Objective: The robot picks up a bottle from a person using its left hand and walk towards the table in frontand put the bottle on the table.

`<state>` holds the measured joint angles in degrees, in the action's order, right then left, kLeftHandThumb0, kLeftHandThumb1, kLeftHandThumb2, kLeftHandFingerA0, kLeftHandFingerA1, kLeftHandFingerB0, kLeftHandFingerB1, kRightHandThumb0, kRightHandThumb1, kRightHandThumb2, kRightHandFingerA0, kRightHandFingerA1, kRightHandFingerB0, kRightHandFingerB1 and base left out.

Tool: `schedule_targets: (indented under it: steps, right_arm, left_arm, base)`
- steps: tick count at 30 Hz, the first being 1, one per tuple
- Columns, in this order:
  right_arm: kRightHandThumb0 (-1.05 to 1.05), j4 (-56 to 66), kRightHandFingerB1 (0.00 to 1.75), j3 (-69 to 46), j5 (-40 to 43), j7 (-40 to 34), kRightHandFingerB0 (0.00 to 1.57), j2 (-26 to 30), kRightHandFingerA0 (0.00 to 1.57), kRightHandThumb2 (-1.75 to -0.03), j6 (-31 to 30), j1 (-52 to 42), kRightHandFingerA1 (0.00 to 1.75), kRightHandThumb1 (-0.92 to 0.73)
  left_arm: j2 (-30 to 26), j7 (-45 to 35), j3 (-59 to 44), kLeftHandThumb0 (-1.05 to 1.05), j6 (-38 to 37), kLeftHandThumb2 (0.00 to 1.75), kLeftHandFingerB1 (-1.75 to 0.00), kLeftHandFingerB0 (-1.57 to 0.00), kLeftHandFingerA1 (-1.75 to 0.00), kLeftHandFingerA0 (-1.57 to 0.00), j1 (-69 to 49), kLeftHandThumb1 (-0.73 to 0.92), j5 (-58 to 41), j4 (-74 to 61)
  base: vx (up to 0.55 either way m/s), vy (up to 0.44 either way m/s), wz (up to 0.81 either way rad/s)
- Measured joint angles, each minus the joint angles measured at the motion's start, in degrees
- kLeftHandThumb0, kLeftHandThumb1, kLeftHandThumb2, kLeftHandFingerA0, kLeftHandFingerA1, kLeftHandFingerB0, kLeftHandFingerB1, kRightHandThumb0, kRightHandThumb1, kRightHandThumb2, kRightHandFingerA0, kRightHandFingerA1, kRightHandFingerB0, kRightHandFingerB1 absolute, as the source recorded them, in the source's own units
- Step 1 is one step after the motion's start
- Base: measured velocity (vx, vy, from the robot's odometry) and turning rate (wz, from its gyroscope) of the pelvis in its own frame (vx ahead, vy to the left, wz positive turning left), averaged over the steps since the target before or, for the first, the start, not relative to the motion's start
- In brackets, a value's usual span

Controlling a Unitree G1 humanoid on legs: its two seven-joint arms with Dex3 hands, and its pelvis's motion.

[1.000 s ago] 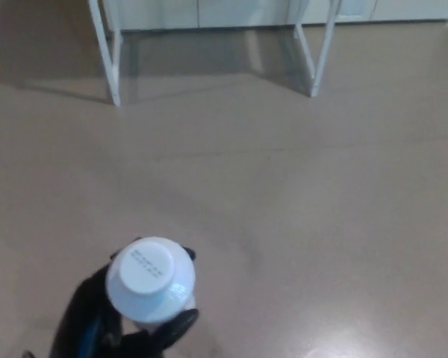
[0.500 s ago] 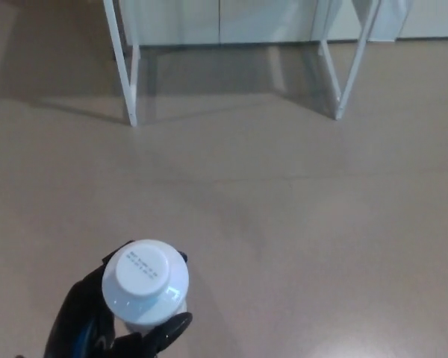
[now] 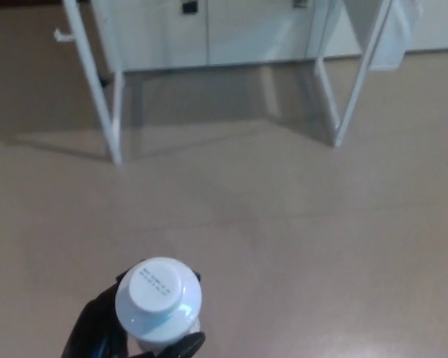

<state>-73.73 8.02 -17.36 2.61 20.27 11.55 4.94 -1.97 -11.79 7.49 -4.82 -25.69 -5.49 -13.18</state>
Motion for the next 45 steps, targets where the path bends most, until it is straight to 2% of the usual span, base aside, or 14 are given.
schedule_targets:
  steps: [17, 32, 45]
  right_arm:
    - [-0.41, 0.1, 0.4, 0.2, -0.2, 0.4, 0.53, 0.3, 0.62, -0.63, 0.3, -1.0, 0.45, -0.75]
    - [-0.43, 0.1, 0.4, 0.7, -0.4, -0.3, 0.52, -0.1, 0.63, -0.64, 1.0, -3.3, 0.44, -0.75]
    - [-0.43, 0.0, 0.4, 0.6, -0.4, -0.2, 0.54, -0.1, 0.63, -0.63, 1.1, -3.6, 0.45, -0.75]
  left_arm:
    - [0.0, -0.4, 0.9, -0.09, -3.0, 0.79, -1.02, -0.96, -1.26, -1.13, -1.7, 0.71, 0.0, 1.7]
    - [-0.7, -1.2, 1.3, -0.08, -4.0, 0.78, -1.0, -0.94, -1.24, -1.09, -2.2, 0.74, 0.1, 1.6]
    - [-1.6, -1.2, 2.5, -0.08, -3.9, 0.75, -1.01, -0.92, -1.24, -1.09, -2.7, 0.75, 0.3, -0.3]
  base:
    - [0.43, -0.049, 0.11]
    - [0.5, 0.087, -0.27]
    - [0.38, -0.047, 0.09]
